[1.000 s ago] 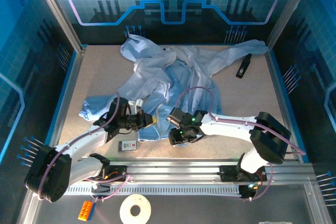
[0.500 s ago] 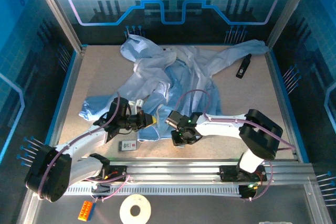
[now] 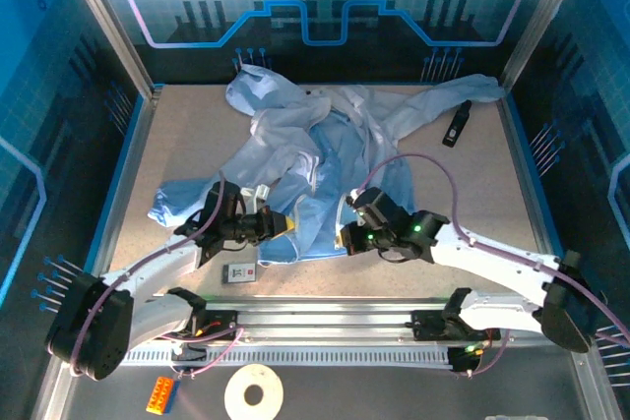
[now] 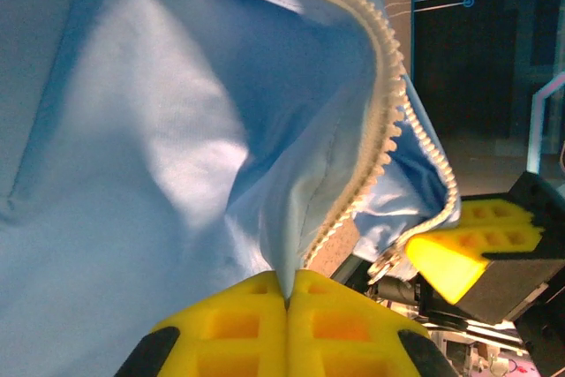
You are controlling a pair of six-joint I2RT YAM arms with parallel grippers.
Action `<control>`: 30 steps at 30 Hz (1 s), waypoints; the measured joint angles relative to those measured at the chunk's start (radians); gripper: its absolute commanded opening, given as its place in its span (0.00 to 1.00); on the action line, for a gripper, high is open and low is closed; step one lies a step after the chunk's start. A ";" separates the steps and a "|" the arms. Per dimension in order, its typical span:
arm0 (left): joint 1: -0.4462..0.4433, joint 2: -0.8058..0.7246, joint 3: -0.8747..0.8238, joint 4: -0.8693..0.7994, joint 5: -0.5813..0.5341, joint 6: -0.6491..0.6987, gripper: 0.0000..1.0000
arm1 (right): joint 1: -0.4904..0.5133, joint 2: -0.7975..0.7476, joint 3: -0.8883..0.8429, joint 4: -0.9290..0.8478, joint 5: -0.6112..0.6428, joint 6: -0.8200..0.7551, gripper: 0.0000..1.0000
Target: Zip up the jacket
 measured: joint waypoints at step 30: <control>-0.220 -0.063 -0.072 0.657 -0.142 0.125 0.00 | -0.238 -0.068 -0.076 0.372 -0.578 -0.272 0.00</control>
